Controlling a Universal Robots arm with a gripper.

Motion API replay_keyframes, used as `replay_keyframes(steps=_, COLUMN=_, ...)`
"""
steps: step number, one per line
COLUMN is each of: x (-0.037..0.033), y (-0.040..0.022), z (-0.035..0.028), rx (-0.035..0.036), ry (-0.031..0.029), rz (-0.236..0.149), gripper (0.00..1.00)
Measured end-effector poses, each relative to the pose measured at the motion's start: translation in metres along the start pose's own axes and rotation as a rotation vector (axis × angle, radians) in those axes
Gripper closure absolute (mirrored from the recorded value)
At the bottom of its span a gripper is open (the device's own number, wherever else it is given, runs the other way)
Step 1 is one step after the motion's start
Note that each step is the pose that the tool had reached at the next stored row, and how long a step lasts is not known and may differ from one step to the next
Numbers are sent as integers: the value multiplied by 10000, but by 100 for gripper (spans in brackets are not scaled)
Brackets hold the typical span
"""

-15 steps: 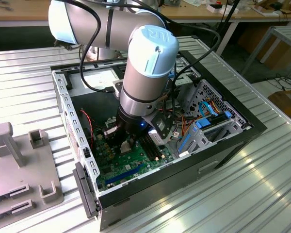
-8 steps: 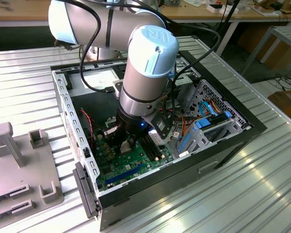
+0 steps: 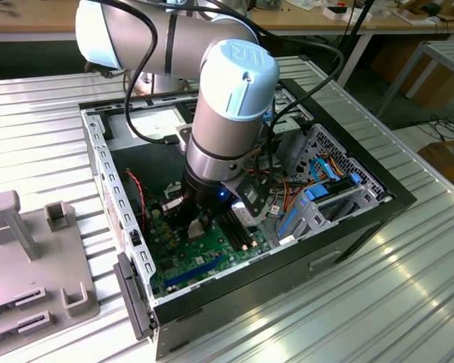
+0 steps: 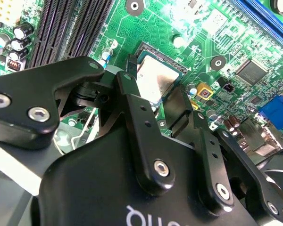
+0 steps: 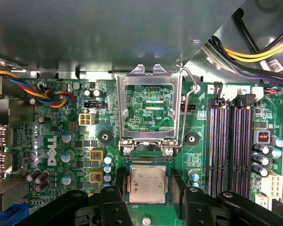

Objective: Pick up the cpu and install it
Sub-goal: 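Place the cpu into insertion slot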

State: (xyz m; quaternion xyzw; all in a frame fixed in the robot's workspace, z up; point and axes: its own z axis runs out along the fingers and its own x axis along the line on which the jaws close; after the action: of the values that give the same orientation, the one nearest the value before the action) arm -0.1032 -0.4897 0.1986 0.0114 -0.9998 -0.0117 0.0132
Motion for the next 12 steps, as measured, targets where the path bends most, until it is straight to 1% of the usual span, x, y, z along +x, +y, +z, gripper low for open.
replay_keyframes(steps=5, x=-1, y=-3, z=19, rx=4, ry=2, rz=0, gripper=53)
replay_keyframes(steps=8, x=-2, y=-3, z=36, rx=-7, ry=1, rz=1, gripper=53)
replay_keyframes(steps=12, x=-2, y=-3, z=37, rx=-13, ry=-1, rz=0, gripper=53)
